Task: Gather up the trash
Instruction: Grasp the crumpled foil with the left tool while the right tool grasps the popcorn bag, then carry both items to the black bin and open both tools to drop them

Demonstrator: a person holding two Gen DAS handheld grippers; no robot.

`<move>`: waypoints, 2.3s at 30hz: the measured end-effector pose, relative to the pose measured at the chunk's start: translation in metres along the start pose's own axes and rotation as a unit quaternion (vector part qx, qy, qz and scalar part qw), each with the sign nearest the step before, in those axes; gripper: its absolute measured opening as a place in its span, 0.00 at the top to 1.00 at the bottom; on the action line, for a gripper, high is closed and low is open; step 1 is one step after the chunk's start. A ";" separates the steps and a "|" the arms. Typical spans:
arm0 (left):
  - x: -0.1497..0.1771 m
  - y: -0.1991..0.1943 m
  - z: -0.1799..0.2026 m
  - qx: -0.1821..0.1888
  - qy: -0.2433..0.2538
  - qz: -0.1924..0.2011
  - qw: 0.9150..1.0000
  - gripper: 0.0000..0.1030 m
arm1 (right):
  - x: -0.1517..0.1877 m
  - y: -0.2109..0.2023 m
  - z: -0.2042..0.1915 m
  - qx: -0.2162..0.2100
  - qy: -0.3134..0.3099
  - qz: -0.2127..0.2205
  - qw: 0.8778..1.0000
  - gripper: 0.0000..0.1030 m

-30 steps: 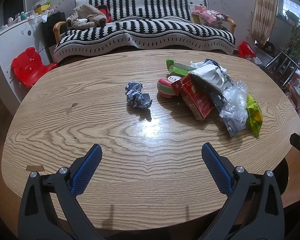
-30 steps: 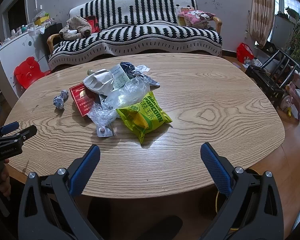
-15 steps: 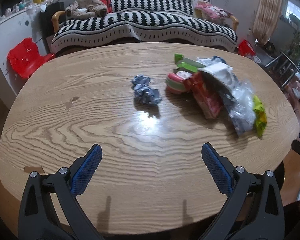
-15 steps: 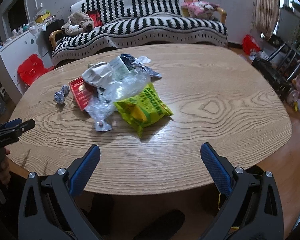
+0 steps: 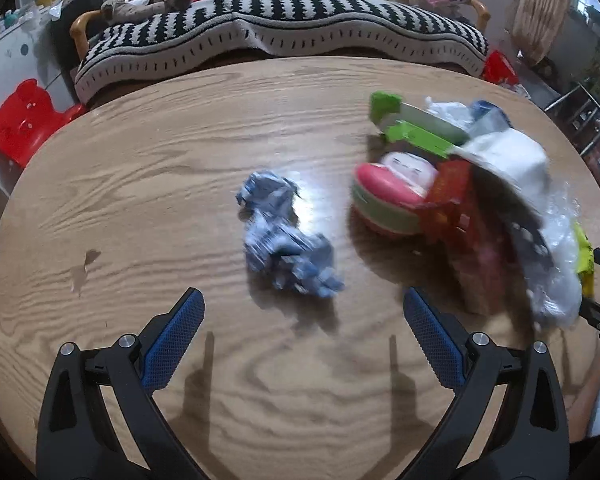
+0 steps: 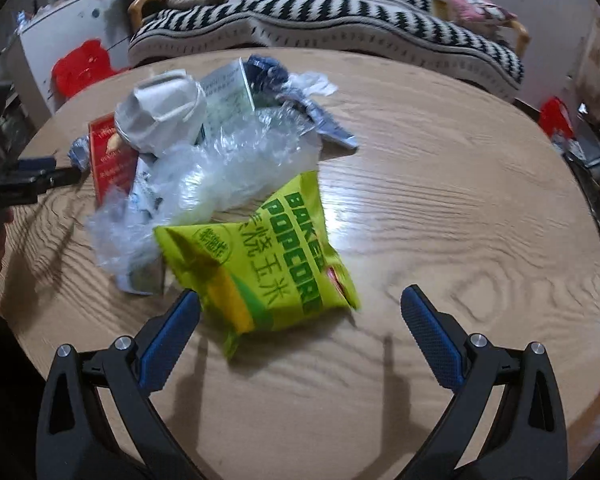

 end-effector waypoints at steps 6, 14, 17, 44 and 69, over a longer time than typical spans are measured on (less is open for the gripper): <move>-0.003 0.020 -0.012 0.012 -0.042 -0.007 0.999 0.06 | -0.002 0.016 -0.004 -0.045 0.016 -0.008 0.999 0.16; -0.011 0.021 -0.007 0.014 -0.023 0.011 1.000 0.59 | 0.000 0.003 -0.007 -0.059 0.019 0.010 0.998 0.27; -0.011 0.012 -0.004 0.011 -0.012 0.017 1.000 0.61 | -0.001 -0.005 -0.008 -0.049 0.017 0.019 0.998 0.29; 0.091 -0.142 0.425 0.390 0.211 -0.005 0.896 0.61 | 0.182 -0.264 0.192 0.217 0.354 0.064 0.907 0.27; 0.144 -0.111 0.536 0.413 0.260 -0.067 0.870 0.22 | 0.234 -0.264 0.246 0.242 0.417 0.049 0.875 0.13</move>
Point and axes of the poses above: each gripper's, at about its wrist camera, not at the fingertips, and y roughly the way its jaws point, z to its right, x to its underside, the point moved 8 cm from there along y, roughly the way its jaws point, and after that the axes turned 13 degrees about z, right-handed, at the moved point
